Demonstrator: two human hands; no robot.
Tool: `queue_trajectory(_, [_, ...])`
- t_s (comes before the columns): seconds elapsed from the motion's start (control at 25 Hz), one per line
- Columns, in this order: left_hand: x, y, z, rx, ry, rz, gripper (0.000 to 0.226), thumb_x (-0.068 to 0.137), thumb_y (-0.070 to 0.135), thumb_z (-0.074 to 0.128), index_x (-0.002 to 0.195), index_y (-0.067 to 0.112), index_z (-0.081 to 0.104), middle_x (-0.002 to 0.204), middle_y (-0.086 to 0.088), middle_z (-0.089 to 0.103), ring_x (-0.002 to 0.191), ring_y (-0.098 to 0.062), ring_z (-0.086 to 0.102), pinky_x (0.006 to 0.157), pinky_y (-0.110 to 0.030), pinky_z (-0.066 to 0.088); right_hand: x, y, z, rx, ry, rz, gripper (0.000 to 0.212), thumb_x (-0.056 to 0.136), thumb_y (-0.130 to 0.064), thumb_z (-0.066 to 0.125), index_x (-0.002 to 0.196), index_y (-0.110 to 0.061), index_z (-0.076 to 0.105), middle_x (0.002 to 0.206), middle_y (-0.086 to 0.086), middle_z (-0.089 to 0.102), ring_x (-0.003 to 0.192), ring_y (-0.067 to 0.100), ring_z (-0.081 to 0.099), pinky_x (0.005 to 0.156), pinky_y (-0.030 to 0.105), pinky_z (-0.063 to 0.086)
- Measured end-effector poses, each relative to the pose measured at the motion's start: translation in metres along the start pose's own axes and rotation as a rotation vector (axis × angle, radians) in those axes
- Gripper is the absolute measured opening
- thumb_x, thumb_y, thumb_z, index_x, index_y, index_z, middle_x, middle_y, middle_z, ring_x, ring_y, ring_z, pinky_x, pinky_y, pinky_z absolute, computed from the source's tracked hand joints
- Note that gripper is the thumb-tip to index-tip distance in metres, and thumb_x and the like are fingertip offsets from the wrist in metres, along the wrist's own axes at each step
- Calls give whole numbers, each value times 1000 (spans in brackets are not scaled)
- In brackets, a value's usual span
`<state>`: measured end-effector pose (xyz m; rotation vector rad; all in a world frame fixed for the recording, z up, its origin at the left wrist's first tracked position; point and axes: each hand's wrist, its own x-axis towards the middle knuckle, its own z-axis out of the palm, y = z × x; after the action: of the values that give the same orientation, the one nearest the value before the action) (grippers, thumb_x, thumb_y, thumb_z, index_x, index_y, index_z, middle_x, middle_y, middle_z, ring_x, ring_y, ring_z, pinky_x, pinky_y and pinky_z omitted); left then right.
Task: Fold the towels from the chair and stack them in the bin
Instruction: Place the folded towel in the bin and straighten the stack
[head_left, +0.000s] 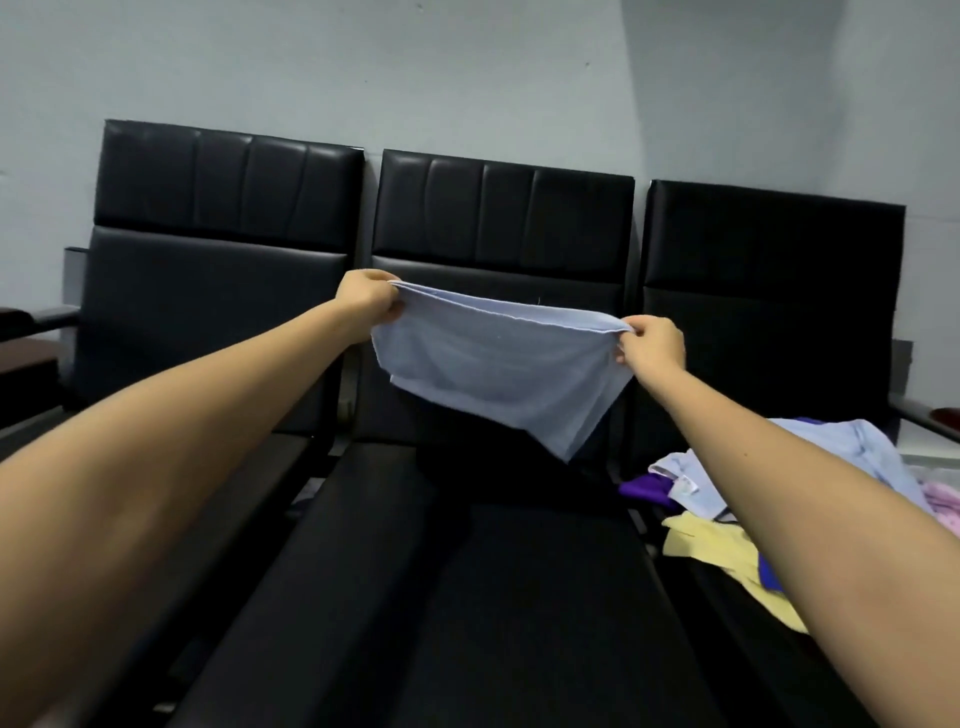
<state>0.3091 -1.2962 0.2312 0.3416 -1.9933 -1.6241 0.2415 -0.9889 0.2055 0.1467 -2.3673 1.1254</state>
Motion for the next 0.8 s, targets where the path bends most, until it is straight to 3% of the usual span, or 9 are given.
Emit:
queue_trajectory(0.12, [-18,-3,-17,256,-189,-189,20,89,-8,45,89,8,58,94,-14,52,85,-24,57,62,-27,56,-28,6,-18,-551,-95,-213,32,90,-9,42,108,-20,66,108,12,64,102,36,58,71,31,36])
queue_trajectory(0.24, [-50,-7,-33,519,-533,-488,20,96,0,45,114,5,53,112,-19,53,93,-28,61,52,-29,56,-44,20,-33,-821,-302,-331,29,86,-10,46,105,-19,66,106,9,65,99,33,60,71,31,39])
queue_trajectory(0.32, [-64,-14,-36,699,-732,-536,15,95,0,48,109,2,53,123,-21,50,86,-29,63,55,-34,59,-53,33,-39,-903,-645,-333,17,82,-12,50,85,-15,66,86,5,69,79,22,63,66,29,43])
queue_trajectory(0.4, [-76,-25,-35,834,-939,-592,13,95,2,49,106,4,56,122,-17,54,88,-28,66,65,-38,59,-63,43,-41,-872,-1000,-249,15,83,-11,55,70,-16,62,66,2,66,55,13,58,57,24,43])
queue_trajectory(0.52, [-86,-44,-28,938,-1104,-684,15,96,4,49,109,9,56,110,-10,57,88,-25,67,75,-39,57,-78,52,-37,-842,-1294,-41,19,89,-13,58,72,-20,62,60,-3,63,50,9,54,53,20,41])
queue_trajectory(0.64, [-77,-67,-22,995,-1052,-668,18,97,7,49,113,11,55,109,-10,59,82,-21,67,66,-30,58,-81,63,-22,-873,-1269,-11,17,88,-11,52,74,-18,59,66,2,62,51,12,52,48,20,38])
queue_trajectory(0.72, [-67,-87,-17,1012,-956,-665,24,98,8,46,121,10,54,117,-12,60,75,-18,68,55,-25,57,-80,69,-6,-842,-1075,-53,13,82,-9,47,81,-17,57,77,5,62,56,16,53,47,20,39])
queue_trajectory(0.8, [-61,-108,-11,1047,-862,-695,33,100,10,42,132,6,49,131,-15,53,77,-21,67,51,-25,56,-84,77,12,-831,-845,-137,28,84,-13,45,107,-23,56,104,6,64,83,22,61,64,27,46])
